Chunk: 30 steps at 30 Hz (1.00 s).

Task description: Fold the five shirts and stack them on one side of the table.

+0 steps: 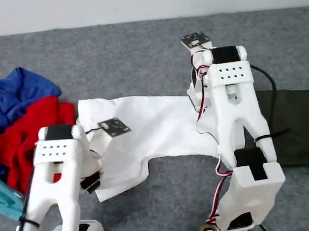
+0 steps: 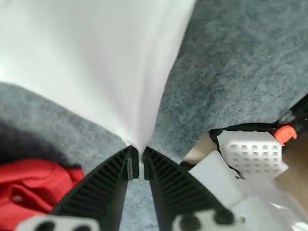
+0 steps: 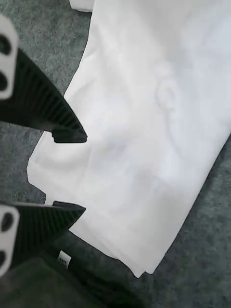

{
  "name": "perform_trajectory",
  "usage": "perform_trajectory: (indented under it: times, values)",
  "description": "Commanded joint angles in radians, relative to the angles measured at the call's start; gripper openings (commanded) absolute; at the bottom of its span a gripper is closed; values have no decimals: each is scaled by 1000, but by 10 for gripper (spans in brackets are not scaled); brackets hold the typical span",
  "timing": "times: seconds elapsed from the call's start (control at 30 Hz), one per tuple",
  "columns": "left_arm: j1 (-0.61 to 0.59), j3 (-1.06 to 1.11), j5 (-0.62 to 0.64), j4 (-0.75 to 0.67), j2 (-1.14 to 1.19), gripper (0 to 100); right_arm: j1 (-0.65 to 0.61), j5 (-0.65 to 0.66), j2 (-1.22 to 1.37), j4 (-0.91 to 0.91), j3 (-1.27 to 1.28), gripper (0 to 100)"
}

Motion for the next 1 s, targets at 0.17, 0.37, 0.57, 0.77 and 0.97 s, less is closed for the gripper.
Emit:
perform_trajectory:
  times: [0.17, 0.37, 0.57, 0.77, 0.97]
  values:
    - [20, 5, -17, 20, -35, 13, 125, -5, -22, -28, 28, 207]
    - [28, 39, -17, -40, -35, 14, 220, -5, 48, -236, 186, 205]
    - [26, 68, -17, -55, -35, 14, 220, -12, 117, -387, 196, 205]
    - [26, 68, -17, -55, -35, 14, 225, -12, 193, -433, 196, 204]
    - [26, 70, -15, -55, -35, 14, 226, -12, 234, -490, 196, 203]
